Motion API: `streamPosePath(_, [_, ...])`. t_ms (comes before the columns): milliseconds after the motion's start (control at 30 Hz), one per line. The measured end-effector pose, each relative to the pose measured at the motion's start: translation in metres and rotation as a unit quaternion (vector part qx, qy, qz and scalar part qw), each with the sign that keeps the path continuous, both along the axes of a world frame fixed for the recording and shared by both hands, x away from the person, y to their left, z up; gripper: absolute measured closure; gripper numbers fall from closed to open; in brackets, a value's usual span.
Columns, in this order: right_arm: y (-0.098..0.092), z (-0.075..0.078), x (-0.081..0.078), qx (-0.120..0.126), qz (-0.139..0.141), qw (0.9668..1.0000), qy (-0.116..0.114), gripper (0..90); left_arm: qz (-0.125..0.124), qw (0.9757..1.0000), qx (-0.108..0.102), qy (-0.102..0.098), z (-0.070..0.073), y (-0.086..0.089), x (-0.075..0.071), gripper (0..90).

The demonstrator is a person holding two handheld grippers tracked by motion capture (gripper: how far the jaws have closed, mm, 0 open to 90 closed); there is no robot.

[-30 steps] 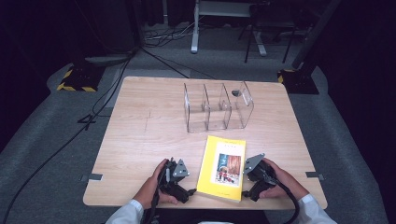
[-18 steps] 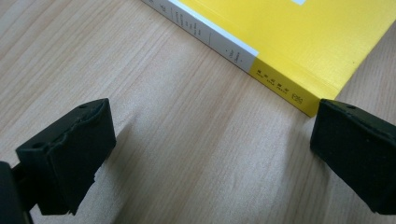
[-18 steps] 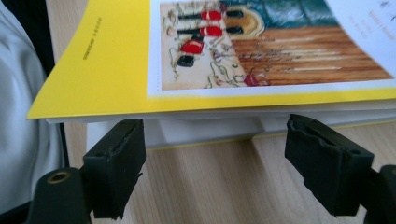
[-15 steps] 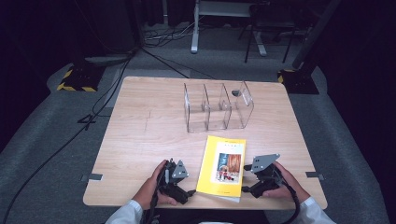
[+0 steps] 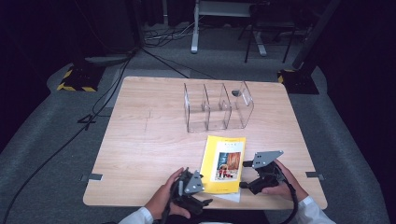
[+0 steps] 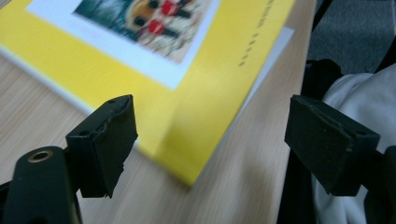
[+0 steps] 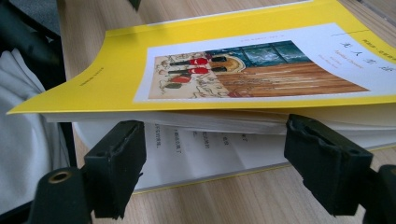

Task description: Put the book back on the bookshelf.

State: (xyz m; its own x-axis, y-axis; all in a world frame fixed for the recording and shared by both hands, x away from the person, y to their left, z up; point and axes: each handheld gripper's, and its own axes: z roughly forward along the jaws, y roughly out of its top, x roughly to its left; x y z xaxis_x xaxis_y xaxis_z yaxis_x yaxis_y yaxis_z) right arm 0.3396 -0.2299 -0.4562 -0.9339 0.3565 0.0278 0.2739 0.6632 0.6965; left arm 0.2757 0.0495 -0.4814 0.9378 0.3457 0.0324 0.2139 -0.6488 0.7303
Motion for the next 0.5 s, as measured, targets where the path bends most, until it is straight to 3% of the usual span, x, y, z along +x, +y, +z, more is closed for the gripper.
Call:
streamPosePath(133, [0.001,0.002,0.001,0.009,-0.004,1.0000,0.000,21.4,-0.002,0.9997,0.010,-0.023,-0.006,-0.029,-0.006,18.5])
streamPosePath(200, [0.002,0.003,0.001,0.009,-0.005,0.9999,-0.002,21.4,0.011,0.9995,0.008,-0.030,-0.008,-0.037,-0.007,18.0])
streamPosePath(300, [0.002,0.003,0.001,0.011,-0.006,0.9999,-0.001,21.4,0.029,0.9988,0.000,-0.040,-0.007,-0.042,-0.006,20.1])
streamPosePath(333, [0.002,0.004,0.001,0.013,-0.008,0.9999,-0.002,21.4,0.040,0.9981,-0.001,-0.047,-0.007,-0.043,-0.006,25.0])
streamPosePath(500, [0.004,0.005,0.001,0.019,-0.013,0.9997,-0.003,21.4,0.047,0.9976,-0.013,-0.050,-0.006,-0.040,-0.004,36.2])
